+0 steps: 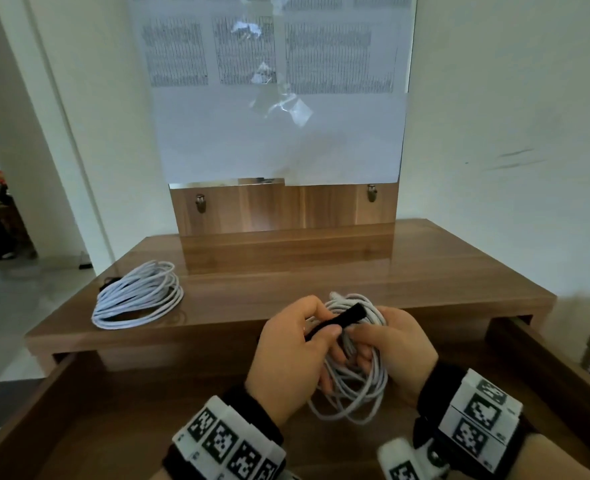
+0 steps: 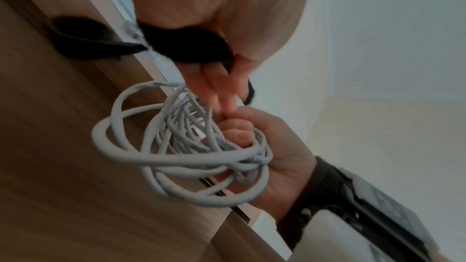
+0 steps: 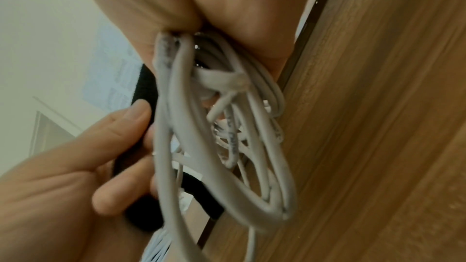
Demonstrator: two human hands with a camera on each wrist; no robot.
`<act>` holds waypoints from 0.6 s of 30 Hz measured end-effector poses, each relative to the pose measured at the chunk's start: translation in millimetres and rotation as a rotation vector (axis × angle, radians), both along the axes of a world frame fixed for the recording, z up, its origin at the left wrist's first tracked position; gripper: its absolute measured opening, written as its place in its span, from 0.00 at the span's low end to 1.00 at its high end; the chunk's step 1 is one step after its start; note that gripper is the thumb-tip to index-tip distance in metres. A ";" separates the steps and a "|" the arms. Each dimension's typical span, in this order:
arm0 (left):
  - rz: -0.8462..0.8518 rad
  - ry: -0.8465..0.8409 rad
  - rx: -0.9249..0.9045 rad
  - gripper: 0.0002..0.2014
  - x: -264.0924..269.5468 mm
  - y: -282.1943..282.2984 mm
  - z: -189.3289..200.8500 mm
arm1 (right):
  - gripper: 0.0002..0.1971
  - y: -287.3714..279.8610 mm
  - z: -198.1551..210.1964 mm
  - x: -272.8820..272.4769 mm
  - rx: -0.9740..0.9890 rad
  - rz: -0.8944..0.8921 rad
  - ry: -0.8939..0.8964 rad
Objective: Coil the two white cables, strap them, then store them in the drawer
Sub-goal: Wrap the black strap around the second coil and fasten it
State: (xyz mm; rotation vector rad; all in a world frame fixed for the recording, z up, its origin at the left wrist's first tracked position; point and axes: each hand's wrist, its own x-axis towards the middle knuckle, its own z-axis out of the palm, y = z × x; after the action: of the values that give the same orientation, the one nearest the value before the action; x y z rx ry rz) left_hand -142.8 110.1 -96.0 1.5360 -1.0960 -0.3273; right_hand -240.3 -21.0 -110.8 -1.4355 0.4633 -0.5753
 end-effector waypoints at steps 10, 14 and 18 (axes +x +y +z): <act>0.167 -0.500 -0.168 0.15 -0.7 -7.3 -18.6 | 0.10 10.5 -2.1 5.0 0.183 0.120 -0.020; 0.119 -0.656 -0.124 0.19 -6.9 -8.3 -21.5 | 0.07 7.7 2.8 2.2 0.337 0.187 -0.088; 0.172 -0.697 -0.142 0.16 -9.2 -7.9 -17.7 | 0.11 15.5 9.7 -3.0 0.482 0.352 -0.175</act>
State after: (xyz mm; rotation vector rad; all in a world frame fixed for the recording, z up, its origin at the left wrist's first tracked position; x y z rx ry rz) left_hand -152.1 102.2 -113.7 1.6421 -1.4626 0.4327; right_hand -243.4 -5.5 -101.1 -0.9637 0.1825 -0.2745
